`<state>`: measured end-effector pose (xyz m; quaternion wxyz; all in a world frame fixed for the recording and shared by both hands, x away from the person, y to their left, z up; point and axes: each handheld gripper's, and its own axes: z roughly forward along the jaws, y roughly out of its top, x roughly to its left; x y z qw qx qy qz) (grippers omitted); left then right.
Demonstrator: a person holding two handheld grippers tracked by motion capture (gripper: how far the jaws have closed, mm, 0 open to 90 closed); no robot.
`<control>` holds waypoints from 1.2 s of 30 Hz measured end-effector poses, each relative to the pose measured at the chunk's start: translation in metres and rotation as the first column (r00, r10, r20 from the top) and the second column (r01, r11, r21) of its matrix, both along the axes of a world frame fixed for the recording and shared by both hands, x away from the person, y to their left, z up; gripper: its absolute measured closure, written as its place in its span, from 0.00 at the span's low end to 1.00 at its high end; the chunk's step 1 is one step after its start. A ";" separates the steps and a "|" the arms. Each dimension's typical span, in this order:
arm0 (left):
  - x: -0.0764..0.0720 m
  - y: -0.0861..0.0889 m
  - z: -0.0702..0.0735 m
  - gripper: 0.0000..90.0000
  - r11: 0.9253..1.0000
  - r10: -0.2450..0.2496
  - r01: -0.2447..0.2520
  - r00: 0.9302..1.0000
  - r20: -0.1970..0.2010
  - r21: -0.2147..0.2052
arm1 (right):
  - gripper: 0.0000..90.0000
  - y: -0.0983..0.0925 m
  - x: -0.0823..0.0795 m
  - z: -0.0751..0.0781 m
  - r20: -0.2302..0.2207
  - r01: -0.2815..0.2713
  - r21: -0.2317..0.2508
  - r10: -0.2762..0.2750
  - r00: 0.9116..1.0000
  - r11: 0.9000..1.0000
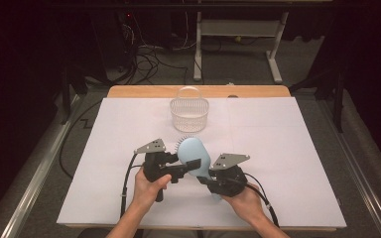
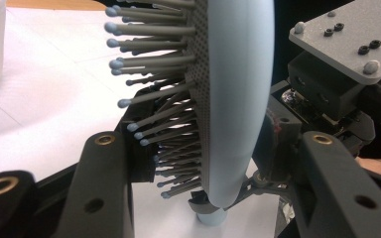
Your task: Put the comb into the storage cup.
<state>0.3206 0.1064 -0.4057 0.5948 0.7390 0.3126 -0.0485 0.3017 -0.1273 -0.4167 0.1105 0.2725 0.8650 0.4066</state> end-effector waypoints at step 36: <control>0.004 0.011 0.015 0.59 0.998 0.069 -0.069 0.996 0.050 0.000 | 0.52 -0.021 0.002 0.000 0.020 0.029 0.081 -0.030 0.999 0.996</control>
